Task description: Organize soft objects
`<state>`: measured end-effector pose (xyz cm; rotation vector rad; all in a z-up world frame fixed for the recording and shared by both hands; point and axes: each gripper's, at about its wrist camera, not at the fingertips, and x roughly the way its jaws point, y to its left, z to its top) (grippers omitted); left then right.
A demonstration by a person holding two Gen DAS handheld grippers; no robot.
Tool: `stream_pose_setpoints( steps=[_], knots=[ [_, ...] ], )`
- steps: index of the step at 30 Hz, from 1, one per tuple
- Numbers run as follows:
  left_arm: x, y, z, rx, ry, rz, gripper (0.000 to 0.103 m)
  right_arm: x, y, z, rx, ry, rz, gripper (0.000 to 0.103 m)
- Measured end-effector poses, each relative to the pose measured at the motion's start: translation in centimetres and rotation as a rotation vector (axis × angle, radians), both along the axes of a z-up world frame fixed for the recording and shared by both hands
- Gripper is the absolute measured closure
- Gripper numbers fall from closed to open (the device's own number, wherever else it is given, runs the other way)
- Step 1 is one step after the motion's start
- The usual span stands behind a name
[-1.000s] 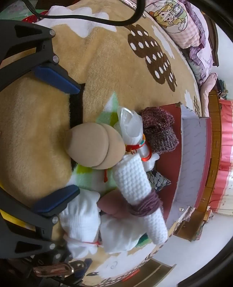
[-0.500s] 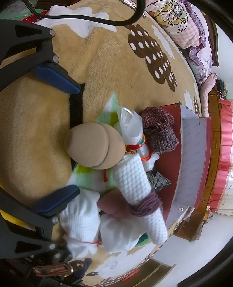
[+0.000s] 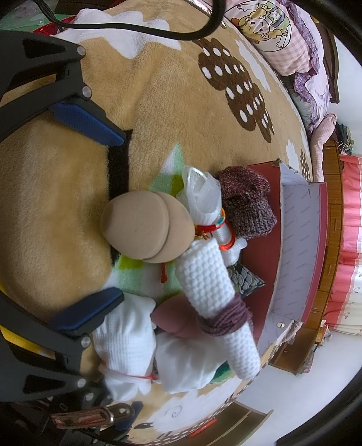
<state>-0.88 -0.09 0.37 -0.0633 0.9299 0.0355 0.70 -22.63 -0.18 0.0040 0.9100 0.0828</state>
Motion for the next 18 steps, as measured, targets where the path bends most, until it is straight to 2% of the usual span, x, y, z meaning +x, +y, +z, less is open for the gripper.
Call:
stream_pose_setpoints(
  steps=[18],
  knots=[
    [0.20, 0.11, 0.29, -0.009, 0.010, -0.013, 0.000, -0.03, 0.21, 0.35, 0.005, 0.005, 0.008, 0.000]
  ],
)
